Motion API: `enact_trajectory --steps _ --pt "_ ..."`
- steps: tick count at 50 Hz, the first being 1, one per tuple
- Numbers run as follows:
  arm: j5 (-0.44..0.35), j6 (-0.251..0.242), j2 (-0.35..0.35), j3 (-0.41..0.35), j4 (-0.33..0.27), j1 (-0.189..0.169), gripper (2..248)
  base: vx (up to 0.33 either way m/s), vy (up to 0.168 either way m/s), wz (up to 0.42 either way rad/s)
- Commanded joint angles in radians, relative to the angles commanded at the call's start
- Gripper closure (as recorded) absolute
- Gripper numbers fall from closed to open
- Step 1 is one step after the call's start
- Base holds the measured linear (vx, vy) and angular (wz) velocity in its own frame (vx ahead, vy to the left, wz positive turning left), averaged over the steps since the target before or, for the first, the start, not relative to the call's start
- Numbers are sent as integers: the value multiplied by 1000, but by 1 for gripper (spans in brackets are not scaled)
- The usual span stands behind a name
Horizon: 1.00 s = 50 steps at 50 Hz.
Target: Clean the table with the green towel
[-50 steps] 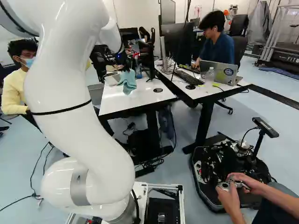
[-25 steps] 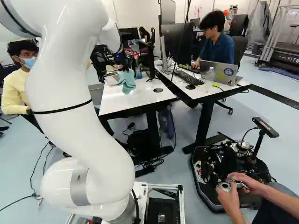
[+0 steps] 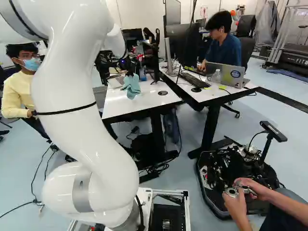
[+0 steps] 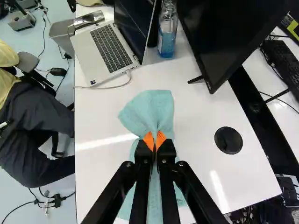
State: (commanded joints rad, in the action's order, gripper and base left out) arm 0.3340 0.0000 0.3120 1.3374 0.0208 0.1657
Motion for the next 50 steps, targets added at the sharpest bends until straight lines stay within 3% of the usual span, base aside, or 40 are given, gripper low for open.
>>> enact_trajectory --steps 50 --pt "-118 0 64 -46 0 4 222 0 0 0"
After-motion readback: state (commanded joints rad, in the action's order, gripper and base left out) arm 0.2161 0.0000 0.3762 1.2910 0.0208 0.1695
